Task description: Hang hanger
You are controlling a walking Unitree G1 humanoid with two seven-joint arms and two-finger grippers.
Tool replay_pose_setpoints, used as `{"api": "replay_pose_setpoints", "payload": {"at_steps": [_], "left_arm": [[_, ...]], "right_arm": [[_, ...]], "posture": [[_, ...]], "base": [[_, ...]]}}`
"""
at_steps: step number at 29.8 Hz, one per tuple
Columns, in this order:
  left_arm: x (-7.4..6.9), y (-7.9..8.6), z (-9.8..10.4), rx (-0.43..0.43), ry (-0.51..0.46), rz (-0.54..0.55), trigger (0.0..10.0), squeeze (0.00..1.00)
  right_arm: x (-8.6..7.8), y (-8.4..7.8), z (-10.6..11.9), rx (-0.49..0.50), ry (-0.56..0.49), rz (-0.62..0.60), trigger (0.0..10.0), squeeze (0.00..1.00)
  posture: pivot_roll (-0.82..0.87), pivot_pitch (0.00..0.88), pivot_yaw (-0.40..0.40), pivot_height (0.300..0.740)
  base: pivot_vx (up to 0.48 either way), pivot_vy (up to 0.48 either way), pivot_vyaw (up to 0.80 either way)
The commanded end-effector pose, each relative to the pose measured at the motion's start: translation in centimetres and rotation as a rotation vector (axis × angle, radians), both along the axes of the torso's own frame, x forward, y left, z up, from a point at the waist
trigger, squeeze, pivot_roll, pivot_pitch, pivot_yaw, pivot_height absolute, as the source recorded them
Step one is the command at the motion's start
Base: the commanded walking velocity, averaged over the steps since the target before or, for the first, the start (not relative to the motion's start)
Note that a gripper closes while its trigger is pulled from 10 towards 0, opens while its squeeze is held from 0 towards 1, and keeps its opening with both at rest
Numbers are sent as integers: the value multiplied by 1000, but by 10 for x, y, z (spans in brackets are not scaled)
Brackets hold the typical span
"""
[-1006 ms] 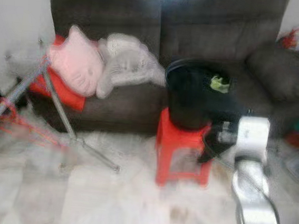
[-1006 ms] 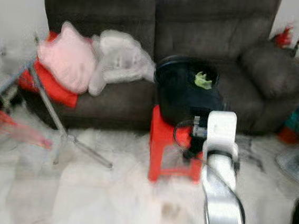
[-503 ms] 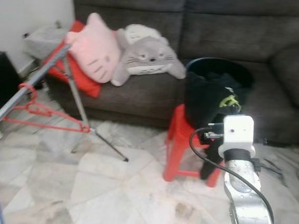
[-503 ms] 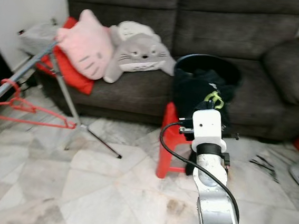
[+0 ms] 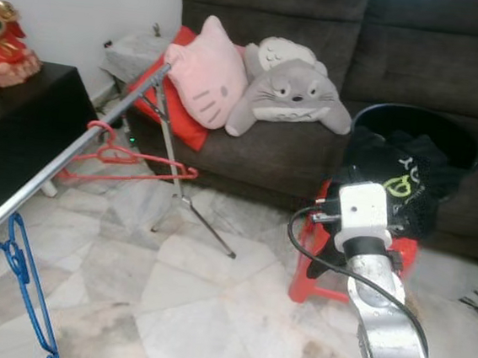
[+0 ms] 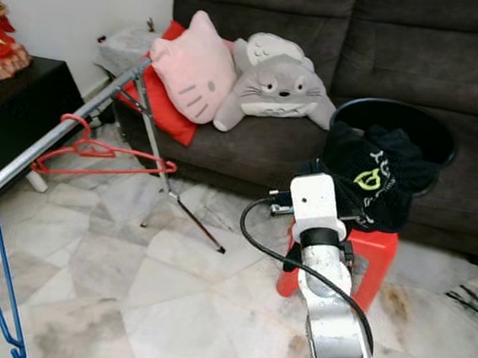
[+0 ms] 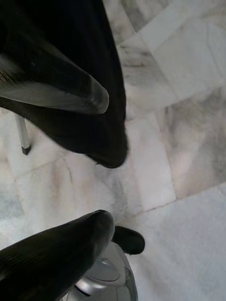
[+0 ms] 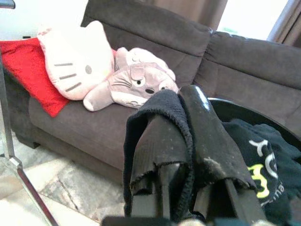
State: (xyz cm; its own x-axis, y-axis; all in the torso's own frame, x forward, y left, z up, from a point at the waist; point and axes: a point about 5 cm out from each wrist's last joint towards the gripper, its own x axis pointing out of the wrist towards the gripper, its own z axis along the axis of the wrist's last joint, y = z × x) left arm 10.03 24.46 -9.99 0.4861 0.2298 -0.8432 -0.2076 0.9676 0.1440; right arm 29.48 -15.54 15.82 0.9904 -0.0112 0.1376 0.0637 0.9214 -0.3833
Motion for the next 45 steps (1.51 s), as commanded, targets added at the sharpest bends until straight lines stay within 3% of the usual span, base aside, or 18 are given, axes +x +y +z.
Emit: {"api": "replay_pose_setpoints", "payload": {"at_steps": [1,6,33,41,43,45], "left_arm": [[-5,5,0,7,17,9,10000,0],[-4,4,0,11,30,-26,10000,0],[-5,4,-1,3,24,-9,10000,0],[-5,3,-1,0,22,-10,10000,0],[-5,2,-1,0,21,-11,10000,0],[-5,2,-1,0,20,-10,10000,0]], "right_arm": [[0,6,9,6,-32,27,10000,0],[0,8,7,3,-26,42,10000,0],[1,13,5,0,-14,67,10000,0],[-3,-3,-7,89,44,-29,10000,0],[-4,-10,-15,126,79,-73,10000,0],[-7,-27,-29,200,148,-183,10000,0]], "posture": [[-140,17,95,740],[-141,17,94,740],[-138,3,93,740],[-142,1,90,740],[-142,0,89,740],[-138,0,86,740]], "base": [[0,0,800],[0,-134,800],[0,-13,800],[0,0,800],[0,0,344],[0,0,0]]}}
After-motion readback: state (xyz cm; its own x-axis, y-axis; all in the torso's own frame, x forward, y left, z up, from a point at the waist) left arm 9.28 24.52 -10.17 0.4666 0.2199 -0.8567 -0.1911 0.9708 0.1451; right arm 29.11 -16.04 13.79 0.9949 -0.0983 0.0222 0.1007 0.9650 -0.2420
